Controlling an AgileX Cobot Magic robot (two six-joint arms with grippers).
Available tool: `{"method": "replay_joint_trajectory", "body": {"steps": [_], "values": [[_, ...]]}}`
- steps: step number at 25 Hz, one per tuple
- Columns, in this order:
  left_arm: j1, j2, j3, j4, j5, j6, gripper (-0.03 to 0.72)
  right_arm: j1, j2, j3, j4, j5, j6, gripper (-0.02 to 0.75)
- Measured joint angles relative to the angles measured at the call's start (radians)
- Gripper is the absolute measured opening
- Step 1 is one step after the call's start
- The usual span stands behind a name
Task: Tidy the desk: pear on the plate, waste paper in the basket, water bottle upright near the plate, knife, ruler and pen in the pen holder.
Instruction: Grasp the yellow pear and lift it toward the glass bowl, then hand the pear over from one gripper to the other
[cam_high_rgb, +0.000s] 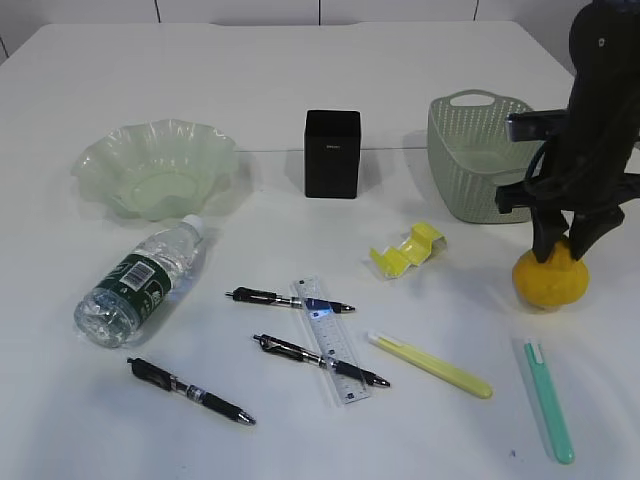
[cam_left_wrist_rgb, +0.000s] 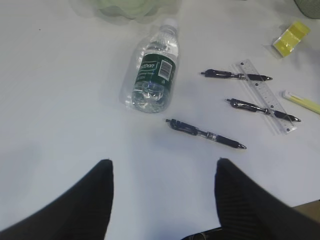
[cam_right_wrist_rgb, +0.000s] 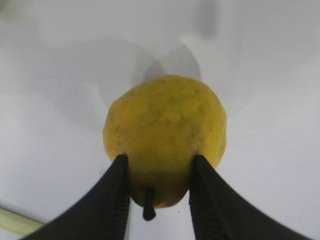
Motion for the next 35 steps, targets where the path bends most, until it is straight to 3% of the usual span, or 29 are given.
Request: {"method": "replay_joint_trajectory", "body": {"steps": [16, 26, 35], "values": [[0.000, 0.000, 0.000, -0.016, 0.001, 0.000, 0.437, 0.002, -0.148, 0.000, 0.165, 0.008, -0.109, 0.253], [0.000, 0.000, 0.000, -0.016, 0.001, 0.000, 0.430, 0.002, -0.215, 0.000, 0.410, 0.047, -0.280, 0.252], [0.000, 0.000, 0.000, -0.017, 0.001, 0.003, 0.426, 0.002, -0.249, 0.000, 0.697, 0.051, -0.614, 0.252]]}}
